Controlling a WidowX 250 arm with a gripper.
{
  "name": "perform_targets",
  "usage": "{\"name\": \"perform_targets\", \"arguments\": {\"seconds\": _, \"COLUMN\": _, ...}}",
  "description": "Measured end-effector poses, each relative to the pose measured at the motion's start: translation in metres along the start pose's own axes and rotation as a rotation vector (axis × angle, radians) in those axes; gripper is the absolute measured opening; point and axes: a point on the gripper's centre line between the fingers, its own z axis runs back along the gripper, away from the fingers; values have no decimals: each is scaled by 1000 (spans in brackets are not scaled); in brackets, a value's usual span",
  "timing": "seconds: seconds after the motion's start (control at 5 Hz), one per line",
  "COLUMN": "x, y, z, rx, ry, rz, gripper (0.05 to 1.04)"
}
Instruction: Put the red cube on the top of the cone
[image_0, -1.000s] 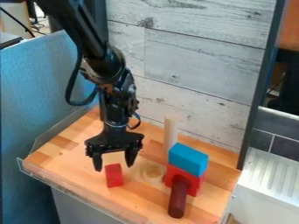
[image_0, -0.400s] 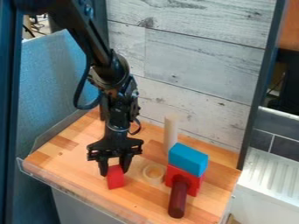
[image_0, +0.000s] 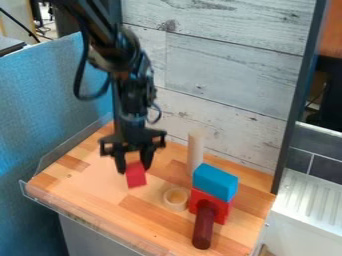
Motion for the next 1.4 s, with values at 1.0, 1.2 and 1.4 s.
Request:
{"name": "perform_targets", "arguments": {"seconds": 1.0, "x": -40, "y": -95, "z": 67, "rx": -87, "ry": -51, "rz": -274, "gripper": 561}}
{"name": "perform_targets", "arguments": {"seconds": 1.2, "x": -51, "y": -105, "z": 66, "rx": -85, "ry": -74, "rz": -356, "gripper": 561}}
{"name": "perform_targets", "arguments": {"seconds": 1.4, "x": -54, "y": -105, "z": 65, "rx": -50, "ry": -99, "rz": -421, "gripper": 561}}
